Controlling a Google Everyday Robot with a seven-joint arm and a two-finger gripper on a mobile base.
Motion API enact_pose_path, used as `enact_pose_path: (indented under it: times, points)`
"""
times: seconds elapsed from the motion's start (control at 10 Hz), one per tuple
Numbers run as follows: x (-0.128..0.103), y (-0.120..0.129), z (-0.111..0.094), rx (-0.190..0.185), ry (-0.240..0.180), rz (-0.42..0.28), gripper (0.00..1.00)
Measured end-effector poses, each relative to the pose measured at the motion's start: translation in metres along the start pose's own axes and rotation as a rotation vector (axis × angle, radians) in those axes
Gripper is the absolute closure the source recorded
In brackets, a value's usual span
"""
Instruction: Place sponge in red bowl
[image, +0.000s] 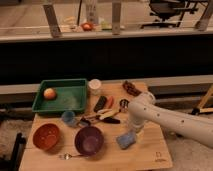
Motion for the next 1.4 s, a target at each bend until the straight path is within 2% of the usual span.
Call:
enact_pose_path:
  times: [0.3,0.6,0.9,1.1,1.4]
  points:
    - [-0.011,0.002,0.002,0.033,-0.012,0.026,0.20]
    - [-0.007,0.010,0.006,0.077,-0.023,0.100,0.20]
    - [-0.006,0.010,0.011,0.084,-0.037,0.113,0.20]
    - [-0.012,0.005,0.015,0.082,-0.040,0.094,0.22]
    - [-0.017,0.003,0.016,0.085,-0.032,0.089,0.51]
